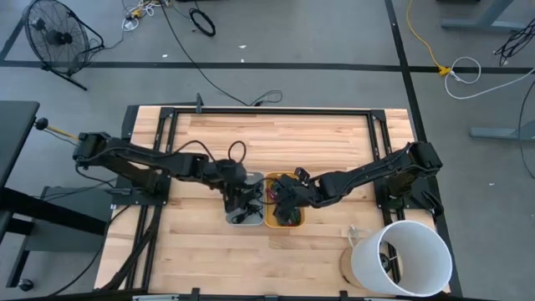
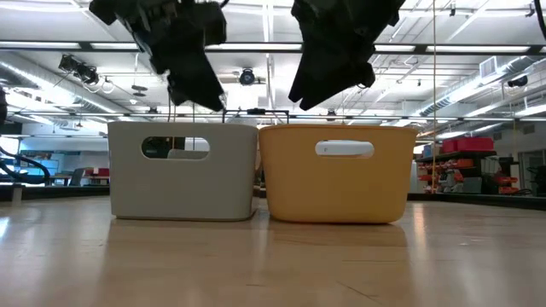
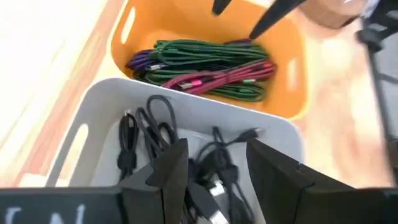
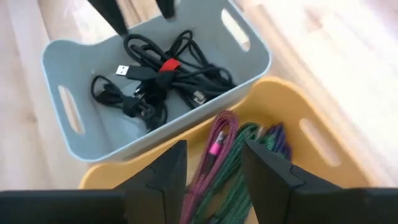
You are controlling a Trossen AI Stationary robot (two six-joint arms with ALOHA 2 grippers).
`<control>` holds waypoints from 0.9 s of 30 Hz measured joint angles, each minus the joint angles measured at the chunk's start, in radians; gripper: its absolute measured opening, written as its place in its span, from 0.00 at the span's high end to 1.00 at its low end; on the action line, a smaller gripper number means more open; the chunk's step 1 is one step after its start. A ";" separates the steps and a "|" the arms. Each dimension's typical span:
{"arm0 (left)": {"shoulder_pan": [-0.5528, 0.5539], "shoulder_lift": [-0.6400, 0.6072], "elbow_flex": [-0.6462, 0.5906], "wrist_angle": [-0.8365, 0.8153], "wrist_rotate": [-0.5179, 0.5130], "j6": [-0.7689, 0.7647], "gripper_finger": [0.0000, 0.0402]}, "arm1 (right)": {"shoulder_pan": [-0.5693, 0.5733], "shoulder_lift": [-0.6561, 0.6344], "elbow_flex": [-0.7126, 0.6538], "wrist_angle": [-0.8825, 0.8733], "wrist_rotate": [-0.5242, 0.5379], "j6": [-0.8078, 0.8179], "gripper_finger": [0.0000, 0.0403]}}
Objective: Pick & Place USB Port
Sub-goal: Return to Home Position
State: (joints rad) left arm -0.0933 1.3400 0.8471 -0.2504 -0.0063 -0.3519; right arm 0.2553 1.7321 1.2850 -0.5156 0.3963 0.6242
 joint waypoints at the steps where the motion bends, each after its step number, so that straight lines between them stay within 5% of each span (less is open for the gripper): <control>1: 0.003 -0.017 0.000 -0.011 0.009 -0.006 0.58 | -0.002 0.000 0.000 0.000 -0.023 0.024 0.62; 3: 0.014 -0.066 0.000 -0.060 0.024 -0.022 0.58 | -0.001 -0.010 0.000 -0.024 -0.046 -0.006 0.62; 8: 0.022 -0.257 -0.032 -0.180 -0.078 0.041 0.58 | 0.038 -0.079 -0.005 -0.130 0.156 -0.107 0.62; 13: -0.050 -0.532 -0.155 -0.108 -0.080 0.060 0.58 | 0.089 -0.268 -0.167 0.002 0.183 -0.128 0.62; 17: -0.143 -0.755 -0.311 0.062 -0.078 0.078 0.58 | 0.144 -0.492 -0.441 0.441 0.145 -0.211 0.62; 22: -0.233 -0.941 -0.500 0.344 -0.101 0.231 0.58 | 0.165 -0.695 -0.803 1.150 -0.157 -0.432 0.62; 27: -0.235 -1.033 -0.655 0.483 -0.214 0.344 0.58 | 0.121 -0.820 -1.066 1.437 -0.193 -0.513 0.62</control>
State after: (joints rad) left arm -0.3281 0.3068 0.1919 0.2325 -0.2206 -0.0081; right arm 0.3766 0.9121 0.2185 0.9216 0.2030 0.1115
